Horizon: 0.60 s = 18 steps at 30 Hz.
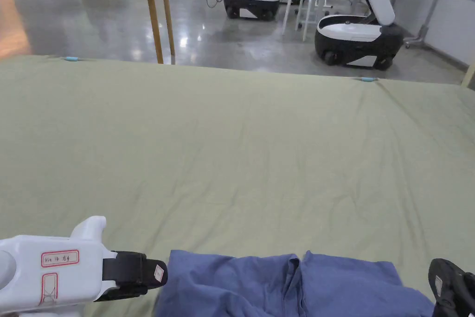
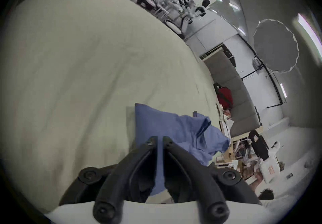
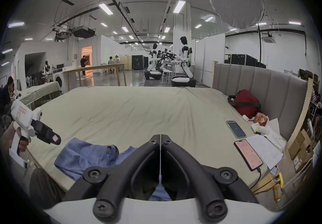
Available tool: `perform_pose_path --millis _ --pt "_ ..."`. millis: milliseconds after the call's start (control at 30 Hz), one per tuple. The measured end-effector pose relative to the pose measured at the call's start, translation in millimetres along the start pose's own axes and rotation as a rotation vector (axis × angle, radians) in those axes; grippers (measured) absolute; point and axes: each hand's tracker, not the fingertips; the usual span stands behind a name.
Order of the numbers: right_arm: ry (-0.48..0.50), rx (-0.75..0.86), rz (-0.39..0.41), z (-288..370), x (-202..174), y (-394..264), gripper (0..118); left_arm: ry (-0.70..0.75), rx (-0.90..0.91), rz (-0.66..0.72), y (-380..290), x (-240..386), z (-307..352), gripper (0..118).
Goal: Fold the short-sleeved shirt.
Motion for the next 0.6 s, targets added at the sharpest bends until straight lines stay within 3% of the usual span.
perform_pose_path --millis 33,67,133,167,200,367,400,500,533,600 --pt "-0.001 0.000 0.003 0 -1 0 2 -0.011 -0.010 0.001 0 -5 -3 11" --pt "-0.002 0.001 0.005 0 -1 0 2 -0.020 -0.021 0.008 0 -8 -7 32" --pt "-0.004 -0.003 0.006 -2 -1 1 2 -0.072 -0.095 0.044 0 -18 -21 118" --pt "-0.004 -0.004 0.005 -2 -3 2 2 -0.129 -0.012 0.031 3 -23 -20 116" --pt "-0.004 -0.005 0.006 -2 -4 2 2 -0.130 -0.098 0.087 -1 -28 -24 114" --pt "-0.004 -0.012 0.015 -4 -2 0 2 -0.289 -0.141 0.176 -1 -17 -53 107" --pt "-0.004 -0.013 0.016 -4 -1 0 2 -0.312 -0.147 0.188 0 -26 -64 95" --pt "-0.004 -0.017 0.016 -3 -1 -1 2 -0.248 -0.189 0.225 -3 -25 -89 26" --pt "-0.004 -0.018 0.014 -3 -1 -1 2 -0.208 -0.200 0.196 3 -45 -99 14" --pt "-0.005 -0.016 0.014 0 -2 2 2 -0.228 -0.183 0.191 12 -52 -92 11"
